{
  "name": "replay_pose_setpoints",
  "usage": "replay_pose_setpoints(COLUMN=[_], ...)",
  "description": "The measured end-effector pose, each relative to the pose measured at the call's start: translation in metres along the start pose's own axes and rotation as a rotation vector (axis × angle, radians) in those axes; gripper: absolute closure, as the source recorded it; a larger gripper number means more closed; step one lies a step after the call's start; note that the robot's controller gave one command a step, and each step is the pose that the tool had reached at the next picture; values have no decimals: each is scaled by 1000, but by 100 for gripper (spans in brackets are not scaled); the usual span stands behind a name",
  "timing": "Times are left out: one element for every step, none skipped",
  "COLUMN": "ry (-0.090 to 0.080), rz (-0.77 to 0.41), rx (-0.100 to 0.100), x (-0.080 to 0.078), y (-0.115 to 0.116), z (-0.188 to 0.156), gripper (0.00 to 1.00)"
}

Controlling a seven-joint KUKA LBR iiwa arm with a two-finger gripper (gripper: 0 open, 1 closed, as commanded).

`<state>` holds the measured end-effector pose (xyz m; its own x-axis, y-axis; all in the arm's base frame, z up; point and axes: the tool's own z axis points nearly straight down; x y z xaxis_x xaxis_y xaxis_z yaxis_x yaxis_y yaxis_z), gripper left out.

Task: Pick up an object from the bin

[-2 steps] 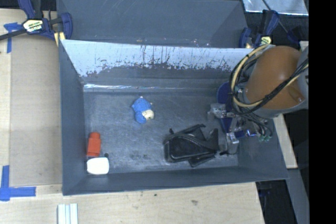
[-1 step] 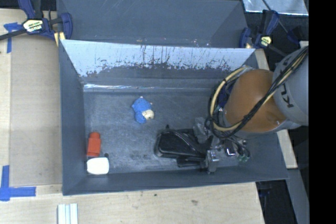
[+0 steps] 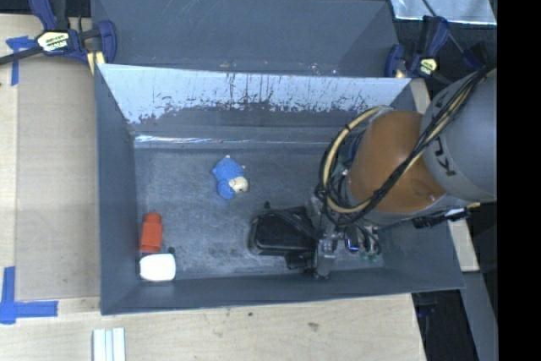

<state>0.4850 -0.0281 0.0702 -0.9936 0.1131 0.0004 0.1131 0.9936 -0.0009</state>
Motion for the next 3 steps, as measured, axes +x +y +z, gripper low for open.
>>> replay_pose_setpoints(ry=[0,-4,-7], rz=[-4,-38,-20], rx=[1,-3,-1], x=[0,-3,-47], y=[-1,52,65], z=[-1,-72,-182], gripper=[100,100,100])
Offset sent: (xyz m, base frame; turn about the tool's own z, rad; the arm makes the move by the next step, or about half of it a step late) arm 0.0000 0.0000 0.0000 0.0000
